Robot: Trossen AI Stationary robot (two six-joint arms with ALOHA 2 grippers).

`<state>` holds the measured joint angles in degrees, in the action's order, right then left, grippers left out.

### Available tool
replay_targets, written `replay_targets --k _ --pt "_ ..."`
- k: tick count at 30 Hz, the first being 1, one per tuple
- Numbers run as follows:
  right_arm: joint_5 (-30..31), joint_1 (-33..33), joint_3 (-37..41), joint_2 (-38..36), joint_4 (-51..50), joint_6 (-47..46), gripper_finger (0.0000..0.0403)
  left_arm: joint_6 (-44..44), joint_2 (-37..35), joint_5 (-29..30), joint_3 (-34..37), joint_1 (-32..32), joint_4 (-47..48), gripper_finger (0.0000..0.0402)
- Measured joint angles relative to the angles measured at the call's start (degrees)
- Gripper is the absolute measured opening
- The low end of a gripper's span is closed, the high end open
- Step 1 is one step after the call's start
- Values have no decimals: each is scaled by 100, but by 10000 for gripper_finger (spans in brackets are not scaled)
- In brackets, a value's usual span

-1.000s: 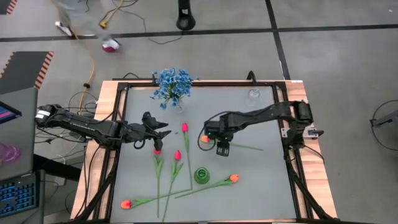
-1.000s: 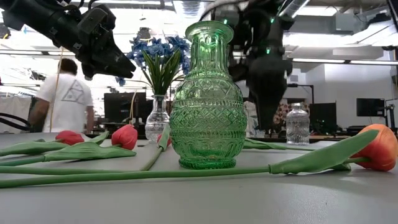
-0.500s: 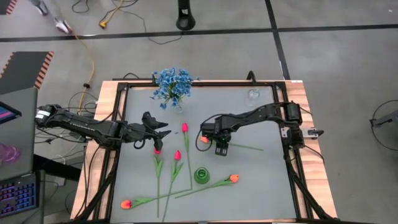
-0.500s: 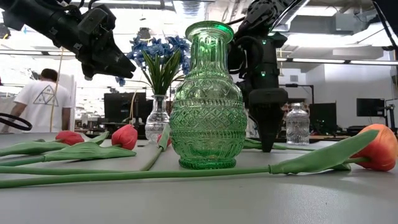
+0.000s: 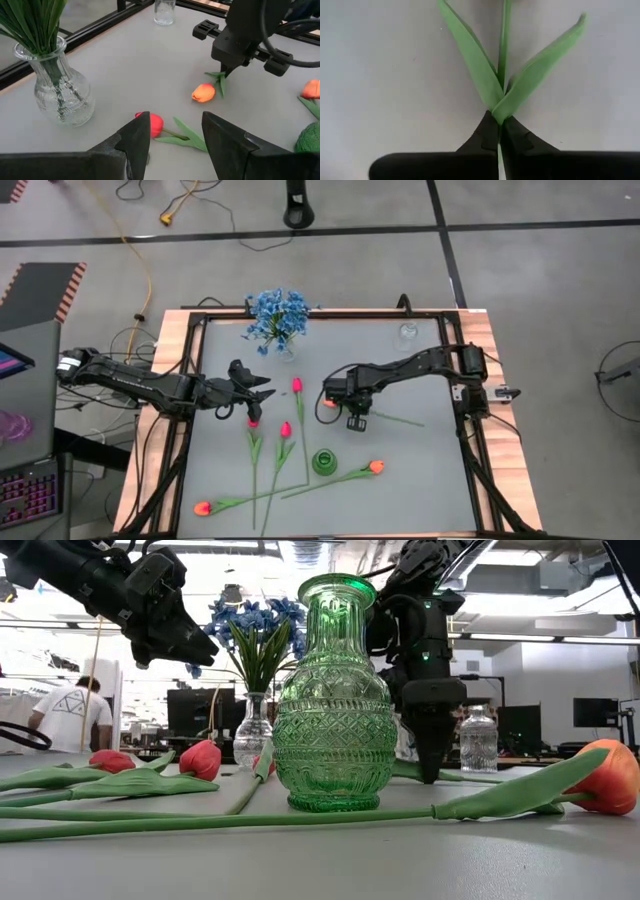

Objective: Sort flowers into vase by color
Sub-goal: Put the top right orange tulip into the top right transparent vase

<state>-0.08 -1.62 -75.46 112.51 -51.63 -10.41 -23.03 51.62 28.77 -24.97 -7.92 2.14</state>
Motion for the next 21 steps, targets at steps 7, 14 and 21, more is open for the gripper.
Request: replay_targets --k 7,14,21 --pt "8 -33 -4 -666 -67 233 36 -5 0 -4 0 0 21 167" --pt "452 -331 374 -1596 -35 459 30 9 -1 -4 0 1 21 167" --pt "1078 -884 1058 -3067 492 293 35 28 0 2 0 0 18 167"
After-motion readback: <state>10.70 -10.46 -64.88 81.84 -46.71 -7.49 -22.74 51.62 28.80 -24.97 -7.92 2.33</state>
